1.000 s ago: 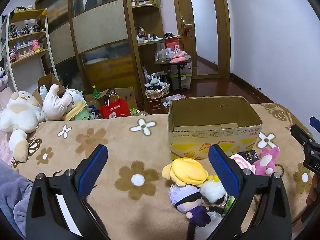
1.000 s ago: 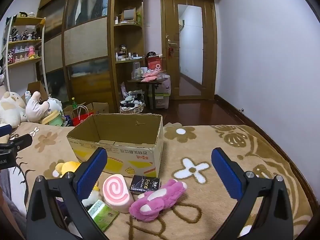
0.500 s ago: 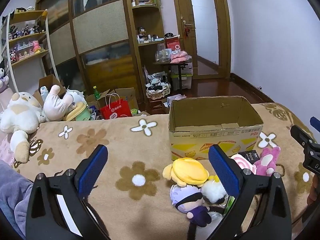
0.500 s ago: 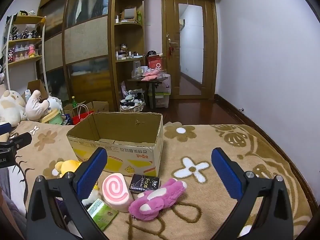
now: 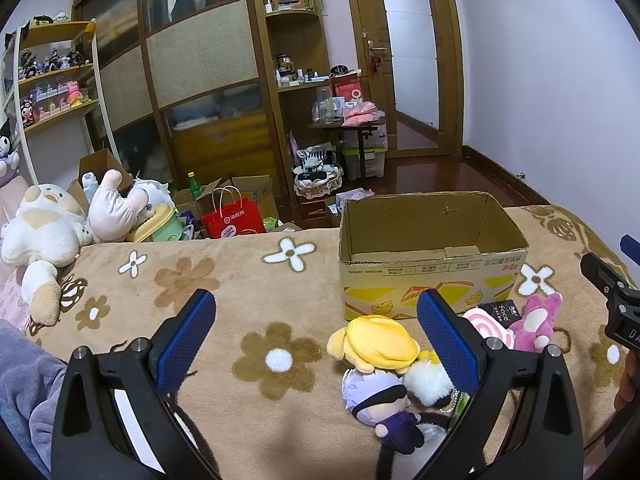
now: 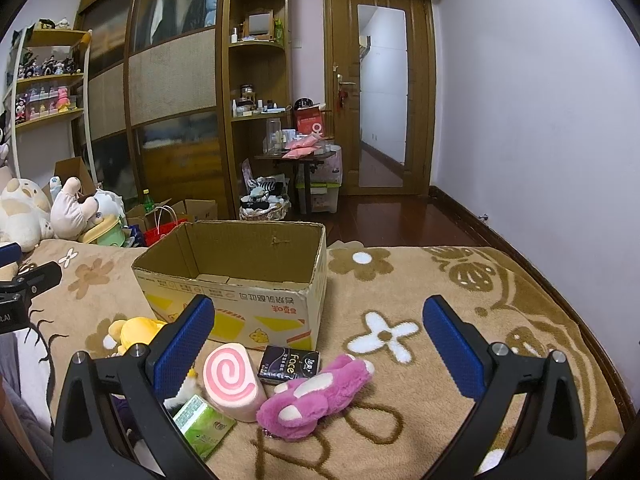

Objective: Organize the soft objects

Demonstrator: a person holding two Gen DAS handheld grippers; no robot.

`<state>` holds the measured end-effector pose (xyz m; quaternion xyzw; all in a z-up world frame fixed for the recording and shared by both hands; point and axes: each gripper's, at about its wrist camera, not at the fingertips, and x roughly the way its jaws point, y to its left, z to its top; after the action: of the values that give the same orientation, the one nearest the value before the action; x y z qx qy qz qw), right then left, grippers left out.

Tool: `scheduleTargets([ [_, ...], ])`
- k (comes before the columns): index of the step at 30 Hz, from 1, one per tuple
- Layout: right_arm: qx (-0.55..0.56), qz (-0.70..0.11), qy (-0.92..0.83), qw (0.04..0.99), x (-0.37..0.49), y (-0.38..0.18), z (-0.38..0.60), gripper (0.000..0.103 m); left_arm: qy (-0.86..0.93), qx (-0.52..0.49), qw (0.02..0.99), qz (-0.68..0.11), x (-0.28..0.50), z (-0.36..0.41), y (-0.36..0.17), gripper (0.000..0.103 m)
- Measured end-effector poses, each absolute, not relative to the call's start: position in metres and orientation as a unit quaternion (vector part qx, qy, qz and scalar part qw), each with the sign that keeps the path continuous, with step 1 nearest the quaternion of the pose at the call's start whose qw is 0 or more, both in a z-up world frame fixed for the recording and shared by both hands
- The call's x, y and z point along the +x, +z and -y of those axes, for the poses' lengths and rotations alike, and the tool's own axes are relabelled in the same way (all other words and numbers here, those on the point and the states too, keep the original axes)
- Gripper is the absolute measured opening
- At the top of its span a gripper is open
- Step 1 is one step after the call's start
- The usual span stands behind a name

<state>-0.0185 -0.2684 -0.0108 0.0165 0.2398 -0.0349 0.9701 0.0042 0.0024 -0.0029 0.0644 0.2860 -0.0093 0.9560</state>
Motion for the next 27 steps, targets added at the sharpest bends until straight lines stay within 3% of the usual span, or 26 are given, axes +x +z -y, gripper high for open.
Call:
scheduleTargets([
  [27, 0.015, -0.241, -0.032, 0.97, -0.019, -0.0127, 0.2665, 0.103, -0.008, 0.066, 0.956, -0.286, 0.0042, -0.0031, -0.0026, 0.1],
])
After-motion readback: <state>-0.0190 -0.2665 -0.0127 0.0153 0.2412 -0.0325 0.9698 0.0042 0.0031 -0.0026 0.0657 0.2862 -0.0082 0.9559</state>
